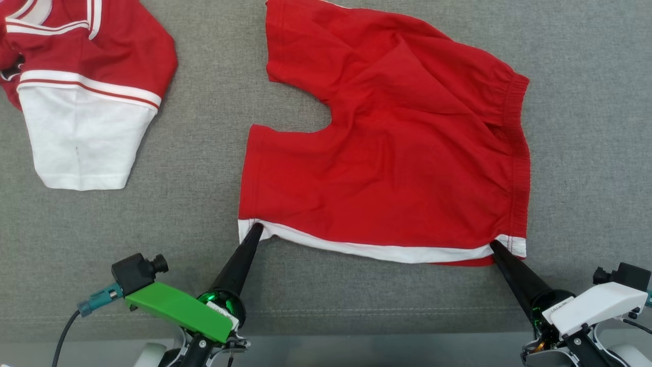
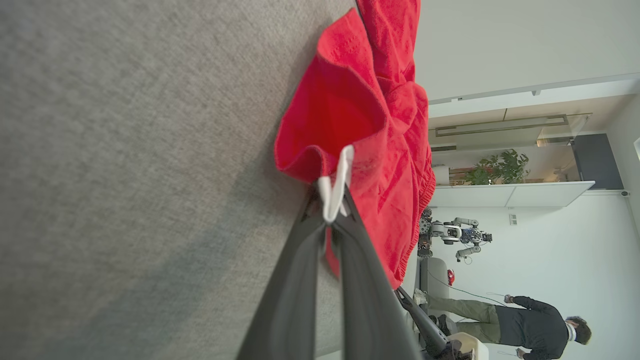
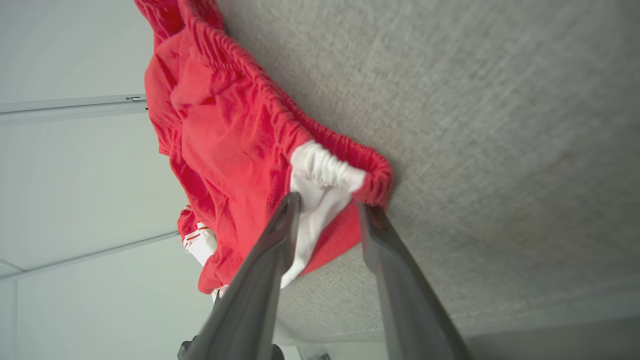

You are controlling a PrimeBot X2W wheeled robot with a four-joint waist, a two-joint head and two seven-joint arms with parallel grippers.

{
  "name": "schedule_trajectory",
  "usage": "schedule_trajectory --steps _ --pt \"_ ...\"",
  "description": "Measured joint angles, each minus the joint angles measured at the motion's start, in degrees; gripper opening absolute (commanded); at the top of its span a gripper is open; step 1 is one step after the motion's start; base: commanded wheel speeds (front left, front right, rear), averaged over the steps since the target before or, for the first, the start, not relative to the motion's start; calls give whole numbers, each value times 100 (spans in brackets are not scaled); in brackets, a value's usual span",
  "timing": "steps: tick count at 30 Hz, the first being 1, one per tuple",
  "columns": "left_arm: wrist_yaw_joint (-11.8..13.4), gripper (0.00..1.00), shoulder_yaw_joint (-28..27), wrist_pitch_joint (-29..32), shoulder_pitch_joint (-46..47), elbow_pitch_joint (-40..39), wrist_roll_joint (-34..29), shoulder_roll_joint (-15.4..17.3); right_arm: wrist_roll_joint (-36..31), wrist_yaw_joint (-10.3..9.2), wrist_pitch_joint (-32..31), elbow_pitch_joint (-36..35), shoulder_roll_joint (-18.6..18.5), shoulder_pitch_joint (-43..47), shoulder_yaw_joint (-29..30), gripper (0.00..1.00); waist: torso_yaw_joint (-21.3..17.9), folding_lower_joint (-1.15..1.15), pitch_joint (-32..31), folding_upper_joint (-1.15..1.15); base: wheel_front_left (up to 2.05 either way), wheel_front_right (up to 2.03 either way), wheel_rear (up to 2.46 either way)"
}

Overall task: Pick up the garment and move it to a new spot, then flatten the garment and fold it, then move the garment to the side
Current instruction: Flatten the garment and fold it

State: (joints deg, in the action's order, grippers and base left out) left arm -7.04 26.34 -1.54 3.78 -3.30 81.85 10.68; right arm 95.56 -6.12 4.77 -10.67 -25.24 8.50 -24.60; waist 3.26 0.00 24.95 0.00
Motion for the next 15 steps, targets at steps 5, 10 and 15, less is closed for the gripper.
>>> schedule_trajectory --steps 5,10,15 --pt "0 0 11 0 12 14 -2 -36 -31 -3 8 15 -4 -20 2 60 120 0 39 0 0 0 0" --pt "0 0 5 -16 14 46 -2 -45 -44 -4 5 55 7 -210 -40 50 195 0 63 0 0 0 0" --pt "0 0 14 -54 16 51 -3 -47 -82 -11 5 131 9 -236 -52 15 217 0 66 0 0 0 0"
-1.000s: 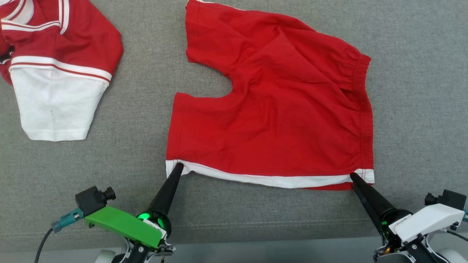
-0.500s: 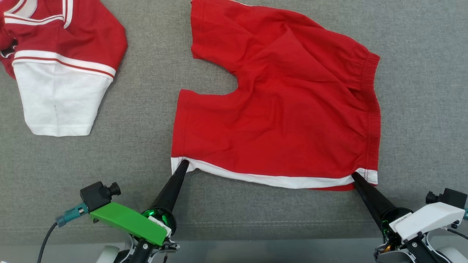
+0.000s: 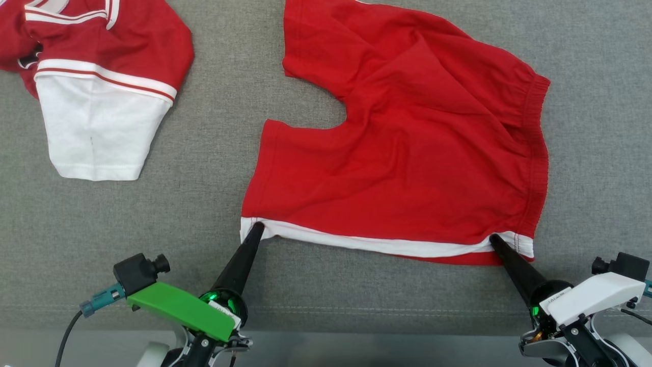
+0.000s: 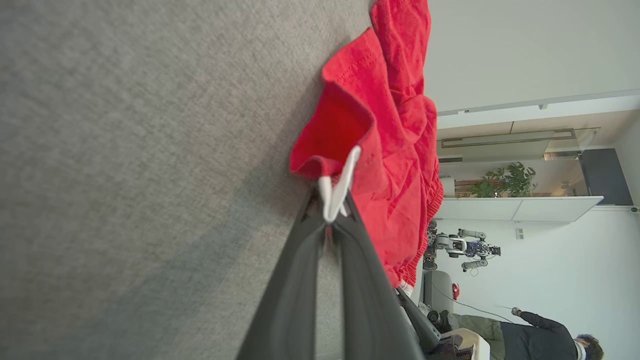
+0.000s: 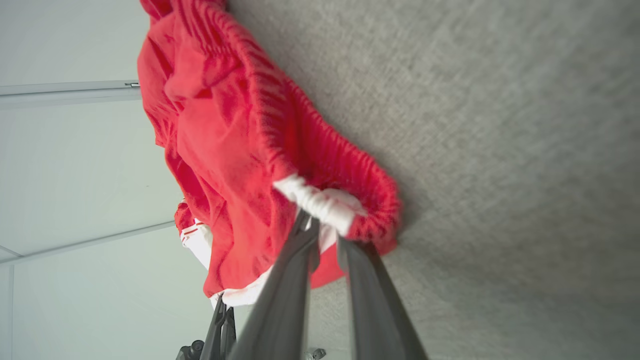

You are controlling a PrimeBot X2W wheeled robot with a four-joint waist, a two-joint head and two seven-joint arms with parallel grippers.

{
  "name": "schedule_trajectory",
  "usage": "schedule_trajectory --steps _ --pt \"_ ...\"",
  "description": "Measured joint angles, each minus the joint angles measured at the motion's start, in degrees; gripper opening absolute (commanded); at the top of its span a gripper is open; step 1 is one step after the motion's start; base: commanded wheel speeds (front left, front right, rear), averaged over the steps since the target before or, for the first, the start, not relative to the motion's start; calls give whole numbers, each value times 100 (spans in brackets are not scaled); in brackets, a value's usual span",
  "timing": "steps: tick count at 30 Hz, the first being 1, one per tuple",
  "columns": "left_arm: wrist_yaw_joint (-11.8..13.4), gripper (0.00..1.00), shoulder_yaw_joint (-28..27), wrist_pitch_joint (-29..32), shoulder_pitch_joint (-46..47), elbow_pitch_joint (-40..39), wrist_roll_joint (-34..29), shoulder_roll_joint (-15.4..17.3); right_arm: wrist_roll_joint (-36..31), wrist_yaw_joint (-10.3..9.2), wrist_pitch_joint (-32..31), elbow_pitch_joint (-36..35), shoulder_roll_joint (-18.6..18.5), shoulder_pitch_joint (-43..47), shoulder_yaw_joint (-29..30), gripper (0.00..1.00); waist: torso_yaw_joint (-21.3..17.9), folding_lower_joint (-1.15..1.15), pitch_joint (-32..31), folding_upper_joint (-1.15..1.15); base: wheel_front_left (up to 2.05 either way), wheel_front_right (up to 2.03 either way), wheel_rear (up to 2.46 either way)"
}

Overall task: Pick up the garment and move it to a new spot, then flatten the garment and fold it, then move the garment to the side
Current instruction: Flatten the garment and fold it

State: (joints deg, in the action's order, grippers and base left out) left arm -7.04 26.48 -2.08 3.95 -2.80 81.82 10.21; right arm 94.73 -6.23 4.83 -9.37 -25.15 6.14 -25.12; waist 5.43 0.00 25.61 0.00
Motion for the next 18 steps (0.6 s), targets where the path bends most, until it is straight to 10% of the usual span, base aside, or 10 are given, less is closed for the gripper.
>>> schedule_trajectory --steps 1,18 --pt "0 0 3 0 3 0 0 -2 0 -1 0 14 0 0 -1 0 3 0 1 0 0 0 0" --pt "0 0 -111 -198 79 53 0 2 -276 -18 53 -116 -70 -201 36 0 -75 0 -166 0 0 0 0"
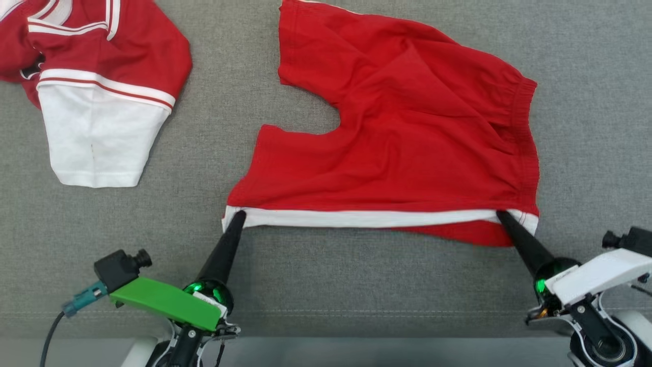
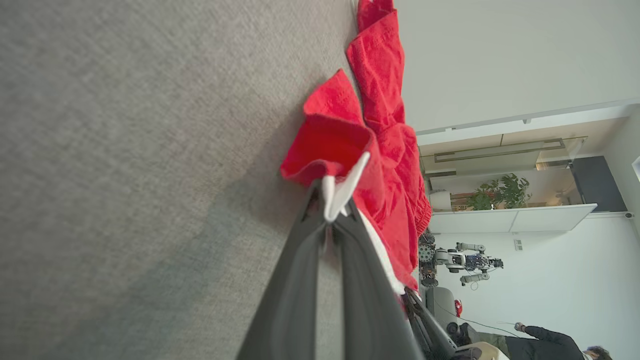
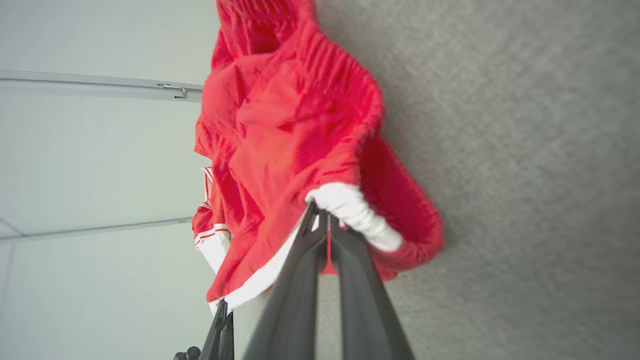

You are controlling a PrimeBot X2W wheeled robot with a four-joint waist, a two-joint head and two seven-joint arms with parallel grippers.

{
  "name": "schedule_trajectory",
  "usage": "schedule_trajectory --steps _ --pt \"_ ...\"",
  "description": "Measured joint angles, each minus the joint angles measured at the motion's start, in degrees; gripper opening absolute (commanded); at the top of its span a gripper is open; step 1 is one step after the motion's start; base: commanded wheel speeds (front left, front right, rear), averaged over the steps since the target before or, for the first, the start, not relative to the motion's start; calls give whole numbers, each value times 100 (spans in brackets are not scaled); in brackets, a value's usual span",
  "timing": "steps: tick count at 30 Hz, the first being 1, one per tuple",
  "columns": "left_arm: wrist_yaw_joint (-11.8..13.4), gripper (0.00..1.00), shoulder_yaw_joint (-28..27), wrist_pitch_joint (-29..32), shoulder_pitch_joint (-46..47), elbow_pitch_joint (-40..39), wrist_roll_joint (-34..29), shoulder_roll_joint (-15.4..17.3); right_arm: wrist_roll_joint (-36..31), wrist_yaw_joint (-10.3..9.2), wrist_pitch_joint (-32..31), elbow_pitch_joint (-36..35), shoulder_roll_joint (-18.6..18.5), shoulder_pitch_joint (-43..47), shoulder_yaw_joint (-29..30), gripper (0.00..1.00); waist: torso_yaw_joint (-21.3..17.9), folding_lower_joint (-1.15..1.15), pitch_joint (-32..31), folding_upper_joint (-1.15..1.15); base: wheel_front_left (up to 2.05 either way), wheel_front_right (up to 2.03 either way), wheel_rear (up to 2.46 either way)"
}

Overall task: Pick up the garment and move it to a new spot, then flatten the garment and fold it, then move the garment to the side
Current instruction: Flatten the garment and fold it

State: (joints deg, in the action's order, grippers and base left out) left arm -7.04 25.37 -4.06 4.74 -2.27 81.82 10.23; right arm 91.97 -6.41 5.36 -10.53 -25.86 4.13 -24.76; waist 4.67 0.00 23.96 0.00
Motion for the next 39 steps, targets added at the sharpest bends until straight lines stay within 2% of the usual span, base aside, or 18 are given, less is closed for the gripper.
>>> schedule_trajectory --steps 15,23,25,27,34,39 --pt "-3 0 -758 -677 380 -1067 -226 192 -695 357 25 -1574 -561 -767 302 0 -103 0 -732 0 0 0 0" --pt "10 0 -1240 -861 342 -2043 -697 389 -732 489 172 -2570 -634 -896 669 0 -89 0 -1310 0 0 0 0" --pt "113 0 -1369 -862 335 -2346 -881 487 -728 488 177 -2827 -666 -938 772 0 -88 0 -1460 0 0 0 0" --pt "231 0 -1507 -866 309 -2666 -955 594 -712 466 186 -3082 -682 -990 855 0 -85 0 -1598 0 0 0 0" --pt "746 0 -1896 -867 -30 -3773 -1140 755 -415 135 182 -3608 -758 -920 970 0 -78 0 -1873 0 0 0 0" --pt "1081 0 -2034 -742 -129 -3995 -962 818 -253 -24 158 -3583 -742 -720 964 0 -74 0 -1700 0 0 0 0"
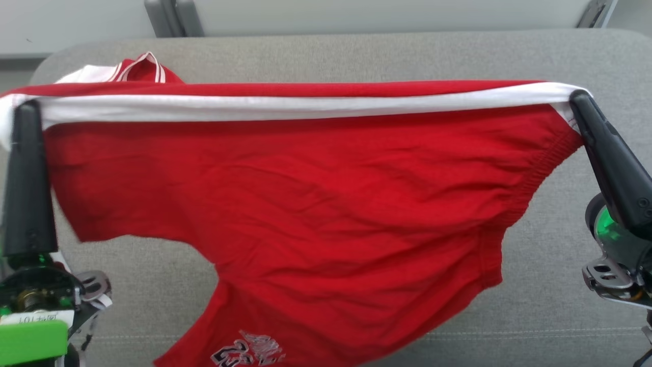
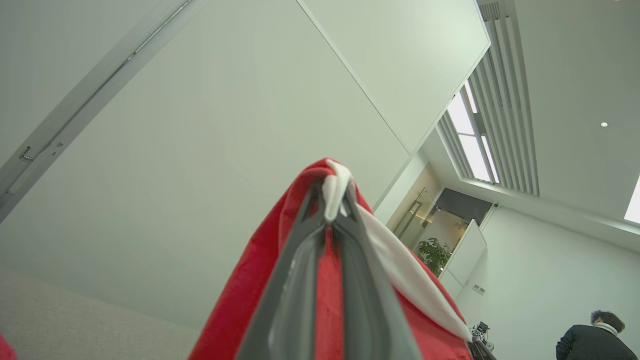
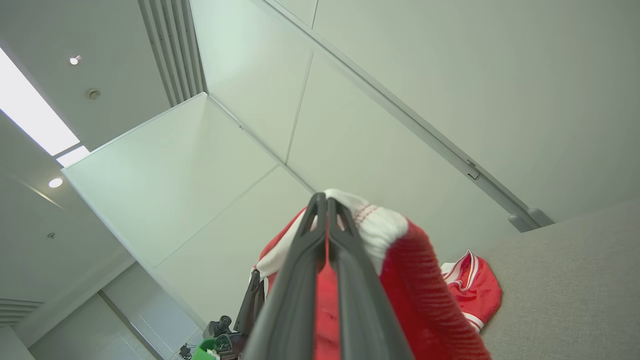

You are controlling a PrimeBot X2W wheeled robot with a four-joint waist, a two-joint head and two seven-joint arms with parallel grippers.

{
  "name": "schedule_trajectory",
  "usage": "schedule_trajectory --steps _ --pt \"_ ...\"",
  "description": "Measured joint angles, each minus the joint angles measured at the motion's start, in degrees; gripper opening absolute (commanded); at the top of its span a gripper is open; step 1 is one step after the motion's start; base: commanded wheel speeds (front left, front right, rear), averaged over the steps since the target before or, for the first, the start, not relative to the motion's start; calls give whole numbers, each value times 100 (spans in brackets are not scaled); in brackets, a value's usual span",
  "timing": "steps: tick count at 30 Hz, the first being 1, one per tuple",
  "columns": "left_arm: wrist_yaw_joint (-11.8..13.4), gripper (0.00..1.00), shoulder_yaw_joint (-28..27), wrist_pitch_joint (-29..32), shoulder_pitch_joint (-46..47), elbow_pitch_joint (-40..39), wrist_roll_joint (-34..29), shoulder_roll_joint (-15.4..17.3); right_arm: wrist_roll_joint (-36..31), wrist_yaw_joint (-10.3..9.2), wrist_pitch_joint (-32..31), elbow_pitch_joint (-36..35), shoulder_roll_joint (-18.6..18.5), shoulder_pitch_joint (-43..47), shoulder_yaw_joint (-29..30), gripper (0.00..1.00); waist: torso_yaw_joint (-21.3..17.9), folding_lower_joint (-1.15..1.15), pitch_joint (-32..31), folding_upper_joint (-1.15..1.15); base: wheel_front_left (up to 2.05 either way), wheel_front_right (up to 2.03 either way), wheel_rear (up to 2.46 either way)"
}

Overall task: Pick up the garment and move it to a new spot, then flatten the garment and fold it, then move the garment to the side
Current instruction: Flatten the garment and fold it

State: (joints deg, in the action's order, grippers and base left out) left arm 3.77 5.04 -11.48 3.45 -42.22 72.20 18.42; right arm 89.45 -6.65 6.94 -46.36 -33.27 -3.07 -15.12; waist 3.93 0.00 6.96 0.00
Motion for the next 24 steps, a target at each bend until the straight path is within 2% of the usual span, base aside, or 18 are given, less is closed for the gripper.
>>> schedule_trajectory --steps 3,8,13,17,24 --pt "35 0 92 214 16 207 292 35 118 -23 -30 208 15 28 -19 0 8 0 190 0 0 0 0" --pt "86 0 403 692 296 1072 661 174 186 -54 -103 634 97 -58 -136 0 10 0 549 0 0 0 0" --pt "87 0 621 1105 1006 1859 673 327 204 -56 -168 1116 220 -579 -163 0 -30 0 931 0 0 0 0" --pt "102 0 808 1470 1974 2359 668 389 176 -49 -168 2038 323 -1095 -96 0 -149 0 1317 0 0 0 0" --pt "122 0 970 1864 2996 2910 603 396 31 -42 -165 3370 661 -2163 -182 0 -416 0 1855 0 0 0 0"
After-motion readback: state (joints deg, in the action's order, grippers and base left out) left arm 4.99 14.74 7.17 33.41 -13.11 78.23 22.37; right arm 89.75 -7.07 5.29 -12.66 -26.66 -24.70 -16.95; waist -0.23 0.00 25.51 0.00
